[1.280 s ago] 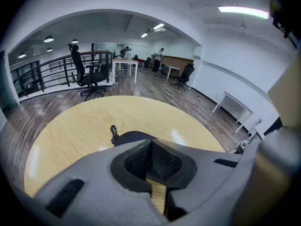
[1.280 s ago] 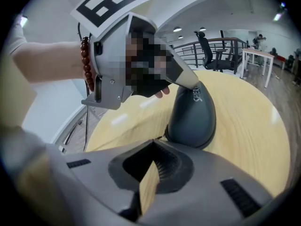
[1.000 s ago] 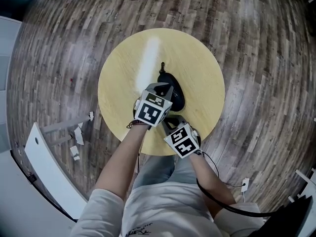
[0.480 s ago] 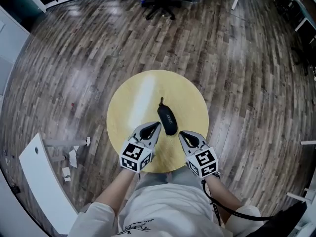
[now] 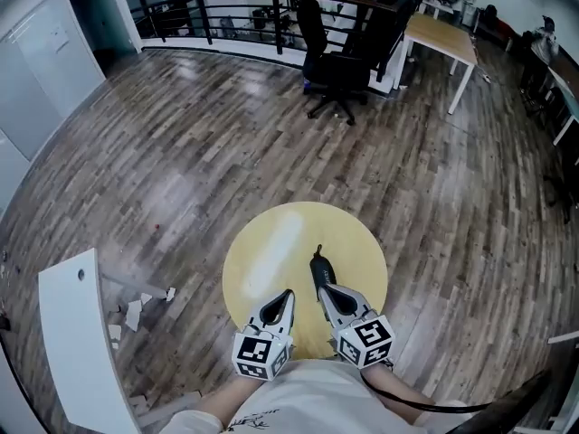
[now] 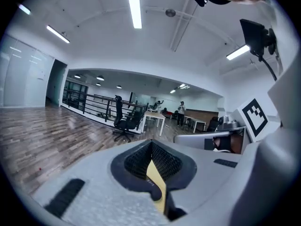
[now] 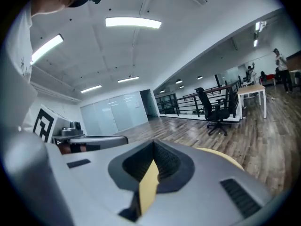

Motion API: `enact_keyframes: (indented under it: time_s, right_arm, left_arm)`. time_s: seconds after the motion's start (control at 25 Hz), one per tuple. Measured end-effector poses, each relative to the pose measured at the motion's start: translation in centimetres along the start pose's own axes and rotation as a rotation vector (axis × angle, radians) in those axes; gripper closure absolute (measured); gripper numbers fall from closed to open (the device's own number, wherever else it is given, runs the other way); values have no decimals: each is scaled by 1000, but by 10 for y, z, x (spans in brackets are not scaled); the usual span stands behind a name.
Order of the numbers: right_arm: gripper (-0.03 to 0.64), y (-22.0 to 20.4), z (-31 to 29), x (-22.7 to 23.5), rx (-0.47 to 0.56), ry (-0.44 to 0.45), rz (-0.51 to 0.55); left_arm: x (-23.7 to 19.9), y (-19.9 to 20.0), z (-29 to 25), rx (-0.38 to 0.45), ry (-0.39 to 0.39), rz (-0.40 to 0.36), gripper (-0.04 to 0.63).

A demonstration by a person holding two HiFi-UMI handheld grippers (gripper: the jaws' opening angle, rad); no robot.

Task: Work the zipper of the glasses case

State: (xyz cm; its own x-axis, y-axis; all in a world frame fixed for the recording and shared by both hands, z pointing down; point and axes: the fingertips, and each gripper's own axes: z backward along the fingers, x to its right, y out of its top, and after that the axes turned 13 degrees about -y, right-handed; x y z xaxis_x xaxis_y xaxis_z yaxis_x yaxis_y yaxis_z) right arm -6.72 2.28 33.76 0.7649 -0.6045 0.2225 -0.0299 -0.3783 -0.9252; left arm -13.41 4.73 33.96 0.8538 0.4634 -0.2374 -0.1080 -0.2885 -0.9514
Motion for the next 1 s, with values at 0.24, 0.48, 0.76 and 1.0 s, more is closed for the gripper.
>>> enact_keyframes:
  time_s: [0.24,0.48,0.76,1.0]
  right_arm:
    - [617,-4,-2,-8,-9,22,-35]
    - [617,-7,6,-3,-15,11,-58]
    - [617,-13,14,-2,-26,-14,-44]
    - [617,-19,16,-4,-33,-24,-50]
  left_arm:
    - [-6,6,4,18,16,33,591]
    - [-5,1,4,1,14,32,591]
    - [4,0,1,-10,-14,27,591]
    - [9,-3,4,-26,-30,14,591]
